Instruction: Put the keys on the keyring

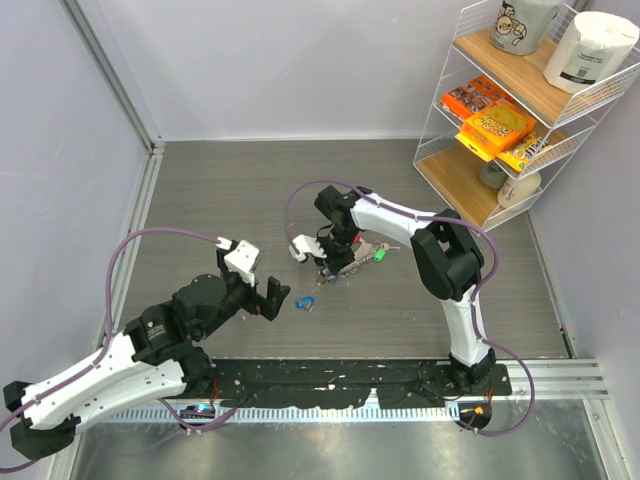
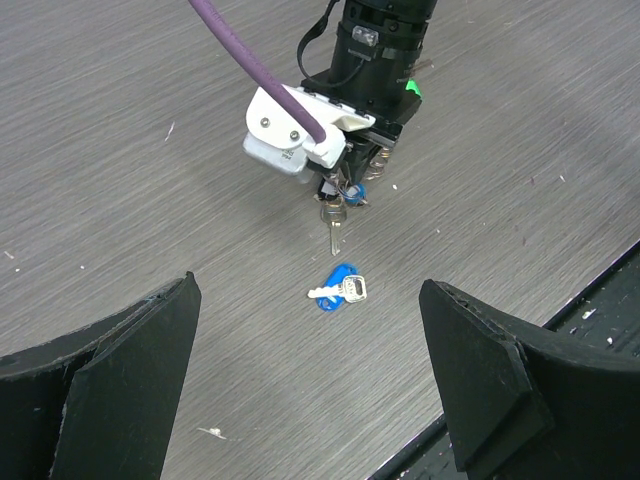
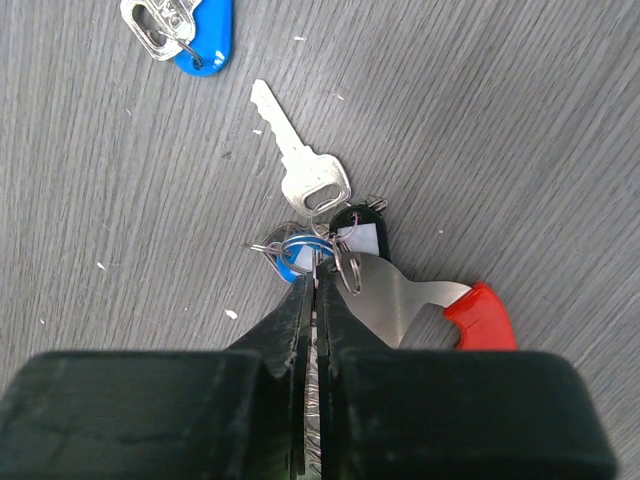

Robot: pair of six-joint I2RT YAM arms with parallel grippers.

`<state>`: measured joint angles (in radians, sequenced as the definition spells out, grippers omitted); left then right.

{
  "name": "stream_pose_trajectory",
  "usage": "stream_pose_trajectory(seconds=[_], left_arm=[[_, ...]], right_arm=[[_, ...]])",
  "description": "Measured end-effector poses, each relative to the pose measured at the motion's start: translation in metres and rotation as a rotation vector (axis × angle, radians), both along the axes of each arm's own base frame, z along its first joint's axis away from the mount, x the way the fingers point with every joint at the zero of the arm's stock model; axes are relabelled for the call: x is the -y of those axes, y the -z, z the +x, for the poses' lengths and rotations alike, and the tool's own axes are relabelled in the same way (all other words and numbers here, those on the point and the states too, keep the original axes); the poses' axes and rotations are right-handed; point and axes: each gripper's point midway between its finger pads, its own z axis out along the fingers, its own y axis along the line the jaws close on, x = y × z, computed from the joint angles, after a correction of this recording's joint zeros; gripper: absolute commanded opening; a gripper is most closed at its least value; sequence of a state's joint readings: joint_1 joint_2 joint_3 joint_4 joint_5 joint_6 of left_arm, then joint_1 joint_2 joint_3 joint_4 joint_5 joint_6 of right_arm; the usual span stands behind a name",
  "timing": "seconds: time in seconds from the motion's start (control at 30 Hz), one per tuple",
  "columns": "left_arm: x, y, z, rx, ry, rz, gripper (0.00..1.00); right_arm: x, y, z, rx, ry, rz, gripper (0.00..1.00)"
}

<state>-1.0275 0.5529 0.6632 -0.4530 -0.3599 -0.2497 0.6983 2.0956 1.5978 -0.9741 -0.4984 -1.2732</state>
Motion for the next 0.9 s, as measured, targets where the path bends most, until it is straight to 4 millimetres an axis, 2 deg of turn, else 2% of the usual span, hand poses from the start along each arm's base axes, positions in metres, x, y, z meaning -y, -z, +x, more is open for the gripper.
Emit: stream_pose_trajectory(seconds=[0.27,0.4,0.5,0.67,0.9], left_arm=[[0.000,0.001,0.000,-0.002,0.000,0.004,0.99],[0.000,0.001,0.000,-0.002,0.000,0.004,0.99],[0.001,0.001,0.000,-0.003,0.001,0.003,0.99],[0.001,-0.001,-0.001,-0.002,0.008,-0.005,0.99],[0.003,-0.020,-0.005,0.011,0.027,-0.055,0.99]], right_arm=[[0.001,0.000,-0.001,-0.013,0.023,-0.009,0.06],[0.008,-0.003,-0.011,-0.010,0.047,-0.002,0.06],[0.013,-0.017,-0.019,0.007,0.062,0.022,0.05],[0.011,-0.053,-0.020,0.076,0.092,0.109,0.05],[0.011,-0.085,-0.033,0.131,0.145,0.239,0.05]])
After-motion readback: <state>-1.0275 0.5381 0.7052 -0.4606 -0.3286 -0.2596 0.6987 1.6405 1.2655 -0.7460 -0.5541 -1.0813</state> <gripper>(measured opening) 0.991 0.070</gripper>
